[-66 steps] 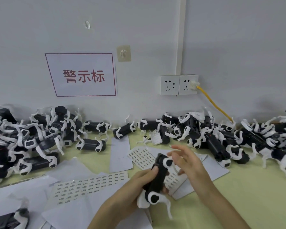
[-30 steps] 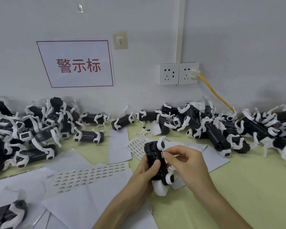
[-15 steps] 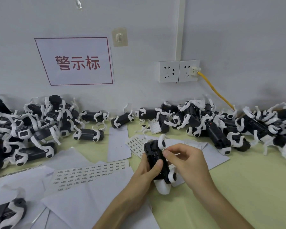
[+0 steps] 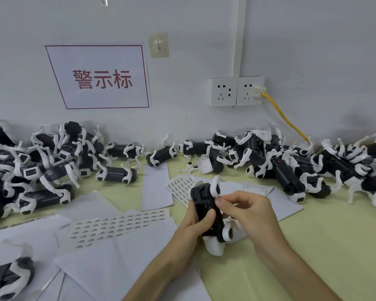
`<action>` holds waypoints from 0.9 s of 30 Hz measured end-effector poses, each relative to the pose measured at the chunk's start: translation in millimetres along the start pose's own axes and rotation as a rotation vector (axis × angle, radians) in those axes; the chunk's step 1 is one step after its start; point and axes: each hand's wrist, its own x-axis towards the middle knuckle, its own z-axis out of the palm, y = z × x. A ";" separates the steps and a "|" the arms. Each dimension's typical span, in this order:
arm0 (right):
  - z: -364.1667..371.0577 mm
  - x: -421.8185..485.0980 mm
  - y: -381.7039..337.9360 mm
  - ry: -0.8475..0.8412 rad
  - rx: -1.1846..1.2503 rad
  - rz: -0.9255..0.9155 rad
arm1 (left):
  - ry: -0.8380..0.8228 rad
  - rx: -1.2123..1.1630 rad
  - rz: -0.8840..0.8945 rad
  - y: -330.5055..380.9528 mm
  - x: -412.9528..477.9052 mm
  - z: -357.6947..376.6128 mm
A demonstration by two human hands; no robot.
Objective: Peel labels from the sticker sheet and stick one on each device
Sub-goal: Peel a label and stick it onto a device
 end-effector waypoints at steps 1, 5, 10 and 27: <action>-1.1 0.2 -0.2 -0.021 0.046 0.036 | -0.005 0.003 0.003 0.2 -0.4 0.0; -5.7 0.6 -0.2 -0.073 0.117 0.145 | -0.003 0.006 0.003 0.8 -2.0 -0.5; -6.9 4.3 3.5 -0.067 0.013 0.132 | 0.013 -0.060 -0.034 5.0 -0.5 -1.2; 3.0 2.7 10.4 -0.249 0.282 0.026 | -0.033 -0.202 -0.100 14.3 -2.2 -0.4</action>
